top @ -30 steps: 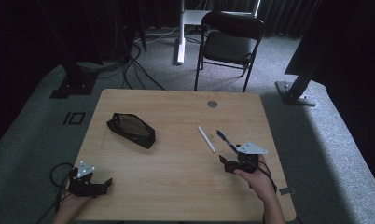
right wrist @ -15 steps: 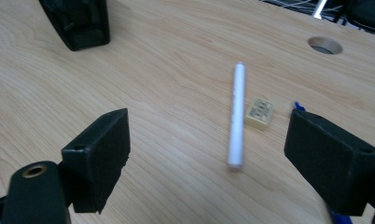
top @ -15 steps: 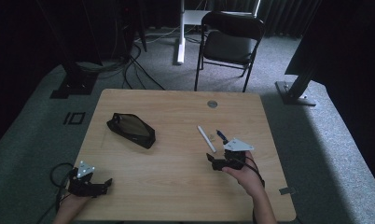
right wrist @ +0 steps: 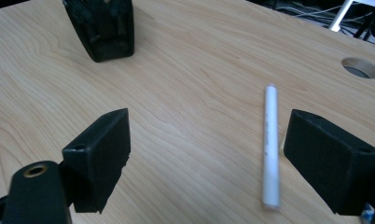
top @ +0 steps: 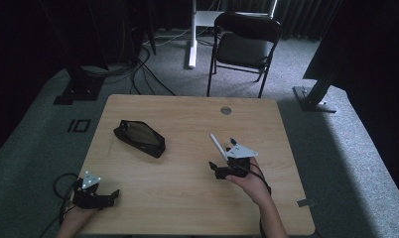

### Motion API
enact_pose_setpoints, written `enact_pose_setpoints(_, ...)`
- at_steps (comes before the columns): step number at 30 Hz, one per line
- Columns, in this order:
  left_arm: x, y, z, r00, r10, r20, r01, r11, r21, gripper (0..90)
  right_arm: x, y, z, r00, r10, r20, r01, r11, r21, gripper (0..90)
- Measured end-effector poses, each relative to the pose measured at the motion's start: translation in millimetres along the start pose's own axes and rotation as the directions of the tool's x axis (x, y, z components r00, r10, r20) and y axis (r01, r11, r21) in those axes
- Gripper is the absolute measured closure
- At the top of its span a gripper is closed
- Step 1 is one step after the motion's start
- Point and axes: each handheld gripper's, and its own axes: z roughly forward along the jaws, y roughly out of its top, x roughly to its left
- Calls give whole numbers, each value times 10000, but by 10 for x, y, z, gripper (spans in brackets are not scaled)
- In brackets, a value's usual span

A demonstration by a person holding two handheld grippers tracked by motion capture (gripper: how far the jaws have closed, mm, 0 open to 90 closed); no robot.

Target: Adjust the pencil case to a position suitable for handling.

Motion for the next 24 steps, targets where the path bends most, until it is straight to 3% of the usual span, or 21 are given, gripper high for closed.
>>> enact_pose_setpoints(24,0,0,0,10000,2,-1,-2,10000,1,3,316,283,373,9949,-563,-837,558,9984,-85,159)
